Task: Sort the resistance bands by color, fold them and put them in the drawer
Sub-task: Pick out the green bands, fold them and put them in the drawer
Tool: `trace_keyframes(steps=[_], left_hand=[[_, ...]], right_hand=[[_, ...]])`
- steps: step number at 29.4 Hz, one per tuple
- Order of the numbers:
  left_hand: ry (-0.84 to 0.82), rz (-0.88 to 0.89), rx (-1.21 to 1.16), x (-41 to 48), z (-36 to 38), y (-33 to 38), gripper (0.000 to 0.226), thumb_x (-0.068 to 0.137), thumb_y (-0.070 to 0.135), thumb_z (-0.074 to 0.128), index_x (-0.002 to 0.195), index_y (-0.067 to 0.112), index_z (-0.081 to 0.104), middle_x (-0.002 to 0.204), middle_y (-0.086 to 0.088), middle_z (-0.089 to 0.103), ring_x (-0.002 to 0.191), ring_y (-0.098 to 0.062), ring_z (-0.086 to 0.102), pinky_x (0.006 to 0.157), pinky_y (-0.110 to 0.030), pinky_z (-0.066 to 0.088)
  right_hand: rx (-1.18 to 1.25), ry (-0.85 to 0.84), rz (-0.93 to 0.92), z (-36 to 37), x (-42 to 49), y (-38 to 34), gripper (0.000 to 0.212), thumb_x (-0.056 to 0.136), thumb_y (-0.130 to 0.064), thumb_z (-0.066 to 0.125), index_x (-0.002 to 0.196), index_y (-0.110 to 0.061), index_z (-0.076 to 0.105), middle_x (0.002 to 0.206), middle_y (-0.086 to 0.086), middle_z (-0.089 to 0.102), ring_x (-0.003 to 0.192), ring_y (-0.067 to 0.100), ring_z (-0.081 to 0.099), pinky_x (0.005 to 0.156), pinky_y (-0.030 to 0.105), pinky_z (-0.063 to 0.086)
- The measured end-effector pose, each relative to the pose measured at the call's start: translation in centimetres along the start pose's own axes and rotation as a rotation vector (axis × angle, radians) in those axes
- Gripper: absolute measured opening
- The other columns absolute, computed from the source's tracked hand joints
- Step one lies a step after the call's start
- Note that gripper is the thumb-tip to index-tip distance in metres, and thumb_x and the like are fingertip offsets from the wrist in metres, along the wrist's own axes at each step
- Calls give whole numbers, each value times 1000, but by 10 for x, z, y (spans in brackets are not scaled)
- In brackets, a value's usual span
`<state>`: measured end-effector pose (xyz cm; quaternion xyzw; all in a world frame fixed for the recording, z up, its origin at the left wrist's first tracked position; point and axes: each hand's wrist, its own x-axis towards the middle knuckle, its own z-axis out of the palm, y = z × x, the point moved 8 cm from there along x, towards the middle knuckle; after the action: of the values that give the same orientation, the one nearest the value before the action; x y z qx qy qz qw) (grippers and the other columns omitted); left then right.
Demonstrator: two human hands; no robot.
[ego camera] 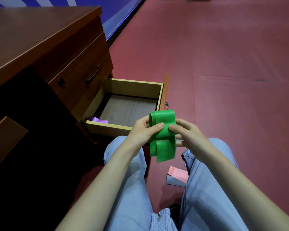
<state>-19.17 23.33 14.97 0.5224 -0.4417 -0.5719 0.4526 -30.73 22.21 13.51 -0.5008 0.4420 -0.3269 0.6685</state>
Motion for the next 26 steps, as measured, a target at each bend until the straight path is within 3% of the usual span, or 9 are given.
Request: trace_keyframes(steps=[4,8,10,12,15,18,20,22,26], left_hand=[[16,-37,-80,-3,-1,-8,18,87,8,55,103,15,59,98,-5,65,93,-20,62,87,-32,51],[-111,-240,-246,-11,9,-27,33,94,29,41,117,11,56,106,-7,66,95,-18,65,76,-28,57],[-103,-319,-299,-15,9,-35,34,95,34,37,113,13,57,104,-6,67,91,-16,67,74,-28,58],[-81,-360,-310,-16,8,-39,36,95,38,34,111,14,57,104,-8,66,91,-20,67,76,-31,57],[-66,-401,-364,-16,8,-40,51,94,49,31,119,11,53,107,-13,64,99,-27,63,82,-35,54],[-74,-435,-481,-17,7,-40,69,89,60,28,114,3,57,104,-17,66,100,-28,62,86,-35,51],[-86,-414,-462,-16,6,-36,62,87,54,37,114,3,58,103,-15,66,96,-24,63,83,-31,53],[-75,-379,-365,-16,5,-34,40,89,34,48,114,5,58,99,-10,66,87,-17,65,76,-25,55],[-9,-315,-250,-16,2,-37,31,89,6,51,119,-3,55,90,-6,65,78,-12,64,68,-18,55]], right_hand=[[118,6,-67,-1,1,-3,21,87,-1,51,99,-16,59,91,1,65,75,7,67,63,22,57],[185,55,-145,-5,3,-5,24,87,1,50,99,-19,56,97,0,62,86,12,63,69,25,56],[166,77,-179,-9,4,-7,27,86,2,50,97,-22,56,99,-3,61,92,13,61,74,28,56],[74,79,-210,-10,4,-7,30,84,4,53,94,-25,58,99,-5,63,94,12,61,79,29,54],[5,49,-270,-6,1,-11,31,80,12,54,88,-18,60,95,-1,64,84,3,62,72,17,52],[14,47,-273,-7,0,-9,28,78,13,56,83,-14,62,103,3,63,85,0,63,70,15,53],[-25,66,-265,-9,-1,-4,30,76,14,58,79,-15,64,110,6,60,88,-4,62,79,19,53],[-58,81,-256,-10,-2,1,32,75,15,59,78,-17,65,114,7,57,87,-6,61,86,23,49],[-22,75,-229,-8,-2,6,38,76,20,49,79,-14,64,110,1,58,84,-9,62,72,12,49]])
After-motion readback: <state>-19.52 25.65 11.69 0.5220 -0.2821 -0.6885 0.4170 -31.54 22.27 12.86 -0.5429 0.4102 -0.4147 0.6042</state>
